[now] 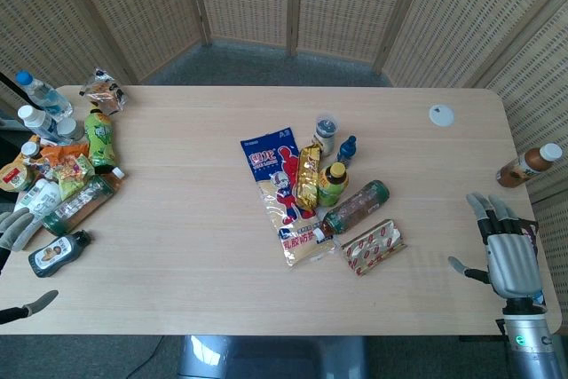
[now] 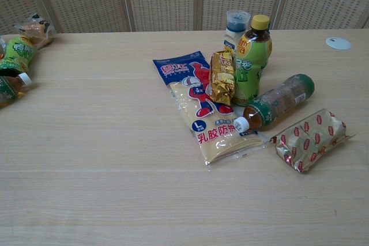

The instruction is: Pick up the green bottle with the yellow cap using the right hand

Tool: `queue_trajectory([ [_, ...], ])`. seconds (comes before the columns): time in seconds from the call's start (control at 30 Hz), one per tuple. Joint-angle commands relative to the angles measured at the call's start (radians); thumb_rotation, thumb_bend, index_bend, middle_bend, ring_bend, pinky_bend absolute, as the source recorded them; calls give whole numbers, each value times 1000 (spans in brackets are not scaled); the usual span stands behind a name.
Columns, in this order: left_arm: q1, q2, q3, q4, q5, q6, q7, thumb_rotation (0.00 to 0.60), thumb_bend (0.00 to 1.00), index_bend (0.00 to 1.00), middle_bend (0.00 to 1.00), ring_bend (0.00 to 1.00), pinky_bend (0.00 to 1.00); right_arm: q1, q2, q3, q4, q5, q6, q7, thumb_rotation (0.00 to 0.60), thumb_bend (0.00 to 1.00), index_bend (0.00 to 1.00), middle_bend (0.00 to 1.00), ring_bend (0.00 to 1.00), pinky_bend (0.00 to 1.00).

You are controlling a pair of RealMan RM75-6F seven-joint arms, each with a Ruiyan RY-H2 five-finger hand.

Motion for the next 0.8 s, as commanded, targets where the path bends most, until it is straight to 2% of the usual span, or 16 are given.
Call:
queue_trajectory([
  [0.03, 0, -2, 0, -1, -1, -3, 3, 600, 0, 0, 0, 0, 0, -1, 2, 1, -2, 1, -1, 6, 600, 0, 0, 0, 0, 0],
  [0.2, -2, -4, -1, -3, 1, -5, 6, 600, 0, 0, 0, 0, 0, 1, 3, -4, -2, 1, -12, 14, 600, 0, 0, 0, 0, 0],
  [0.37, -5, -5, -6, -3, -10, -9, 1, 600, 0, 0, 0, 0, 0, 25, 6, -14, -26, 0, -70, 100, 600, 0, 0, 0, 0, 0],
  [0.53, -10, -9, -15, 1, -26, -15, 6, 600, 0, 0, 0, 0, 0, 104, -14, 8, 10, 45, -224, 322, 600, 0, 0, 0, 0, 0],
  [0.67, -12, -25, -22, 8, -16, -7, 32, 600, 0, 0, 0, 0, 0, 173, -52, 38, 82, 88, -330, 377, 600, 0, 0, 0, 0, 0],
  [0.8, -14, -42, -19, 5, -13, -19, 54, 600, 0, 0, 0, 0, 0, 233, -89, 73, 108, 132, -413, 434, 600, 0, 0, 0, 0, 0],
])
